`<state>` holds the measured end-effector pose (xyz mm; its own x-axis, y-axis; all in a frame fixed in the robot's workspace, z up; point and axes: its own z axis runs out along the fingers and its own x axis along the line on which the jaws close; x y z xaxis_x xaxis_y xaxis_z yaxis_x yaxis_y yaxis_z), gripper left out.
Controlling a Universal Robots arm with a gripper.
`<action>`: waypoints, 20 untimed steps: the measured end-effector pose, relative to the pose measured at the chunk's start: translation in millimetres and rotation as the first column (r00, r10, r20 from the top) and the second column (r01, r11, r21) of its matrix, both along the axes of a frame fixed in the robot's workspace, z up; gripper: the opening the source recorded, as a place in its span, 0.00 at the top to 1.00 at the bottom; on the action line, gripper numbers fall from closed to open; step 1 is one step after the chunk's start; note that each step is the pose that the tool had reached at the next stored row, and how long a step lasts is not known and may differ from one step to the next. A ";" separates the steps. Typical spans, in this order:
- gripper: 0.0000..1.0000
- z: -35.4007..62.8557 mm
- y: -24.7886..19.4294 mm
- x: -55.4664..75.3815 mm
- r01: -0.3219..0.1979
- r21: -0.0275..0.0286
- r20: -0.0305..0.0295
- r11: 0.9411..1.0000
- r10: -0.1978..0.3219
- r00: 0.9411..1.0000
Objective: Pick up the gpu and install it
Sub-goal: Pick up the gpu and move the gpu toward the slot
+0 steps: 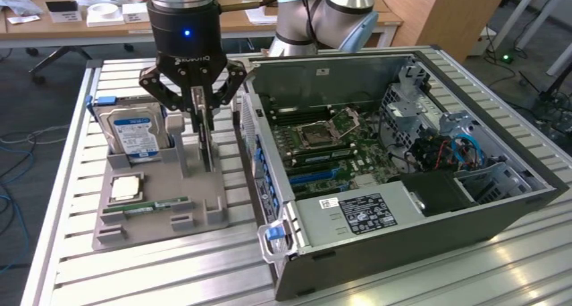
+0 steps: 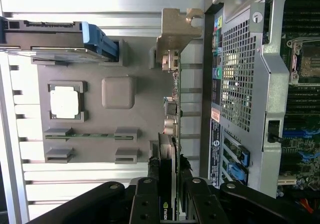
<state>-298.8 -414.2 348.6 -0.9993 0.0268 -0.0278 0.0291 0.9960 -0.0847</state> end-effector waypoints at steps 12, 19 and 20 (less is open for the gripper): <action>0.74 0.2 0.0 0.0 0.000 0.000 0.000 1.000 0.000 1.000; 0.74 13.4 0.0 0.1 0.000 0.000 0.000 1.000 0.000 1.000; 0.74 15.8 0.0 0.1 0.000 0.000 0.000 1.000 0.000 1.000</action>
